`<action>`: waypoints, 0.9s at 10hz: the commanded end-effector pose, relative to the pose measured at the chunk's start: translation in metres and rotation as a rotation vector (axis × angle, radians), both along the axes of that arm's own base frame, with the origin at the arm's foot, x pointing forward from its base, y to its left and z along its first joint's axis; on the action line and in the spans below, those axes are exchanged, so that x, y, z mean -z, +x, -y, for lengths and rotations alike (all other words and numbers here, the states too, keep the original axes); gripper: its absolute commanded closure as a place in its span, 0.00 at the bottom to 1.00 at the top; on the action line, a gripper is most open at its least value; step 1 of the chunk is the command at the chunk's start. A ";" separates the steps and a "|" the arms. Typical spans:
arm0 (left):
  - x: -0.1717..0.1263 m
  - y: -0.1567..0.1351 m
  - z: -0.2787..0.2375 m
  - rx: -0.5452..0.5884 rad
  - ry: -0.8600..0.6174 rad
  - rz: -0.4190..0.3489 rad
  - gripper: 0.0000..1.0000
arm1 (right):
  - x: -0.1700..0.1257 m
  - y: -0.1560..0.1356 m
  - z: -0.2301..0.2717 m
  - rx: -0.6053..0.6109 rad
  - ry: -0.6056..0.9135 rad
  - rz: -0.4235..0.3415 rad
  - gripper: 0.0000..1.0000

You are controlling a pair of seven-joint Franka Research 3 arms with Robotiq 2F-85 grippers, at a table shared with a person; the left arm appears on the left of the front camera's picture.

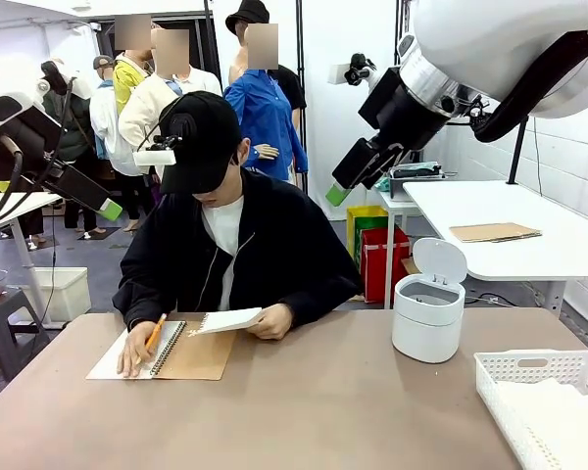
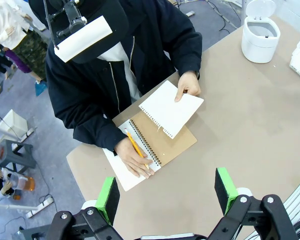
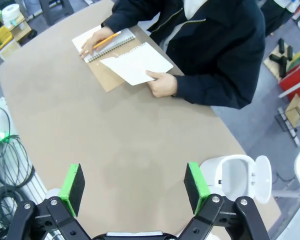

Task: Sort the paper based on its condition.
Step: If a person hands you a paper, place it in the Organizing basket , and if it's crumpled, put it in the Trash can.

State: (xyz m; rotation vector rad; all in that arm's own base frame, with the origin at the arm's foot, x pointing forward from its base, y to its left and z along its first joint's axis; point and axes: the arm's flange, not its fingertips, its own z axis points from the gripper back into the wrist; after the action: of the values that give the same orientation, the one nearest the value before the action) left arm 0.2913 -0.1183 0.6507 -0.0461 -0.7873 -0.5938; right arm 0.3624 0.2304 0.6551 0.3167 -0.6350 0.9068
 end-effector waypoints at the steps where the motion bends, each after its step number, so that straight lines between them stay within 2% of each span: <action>1: 0.000 0.000 0.000 -0.002 -0.003 0.000 0.00 | -0.003 -0.003 -0.002 0.007 0.016 0.023 0.00; 2: 0.000 0.000 0.000 -0.002 -0.003 0.000 0.00 | 0.000 -0.003 -0.006 0.019 0.032 0.040 0.00; 9: 0.000 0.000 0.000 -0.002 -0.003 0.000 0.00 | -0.006 -0.002 -0.004 0.004 0.016 0.032 0.00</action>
State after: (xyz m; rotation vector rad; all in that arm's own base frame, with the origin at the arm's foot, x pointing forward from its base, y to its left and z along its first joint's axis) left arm 0.2913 -0.1183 0.6507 -0.0461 -0.7873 -0.5938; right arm 0.3594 0.2354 0.6610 0.3159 -0.6732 0.9065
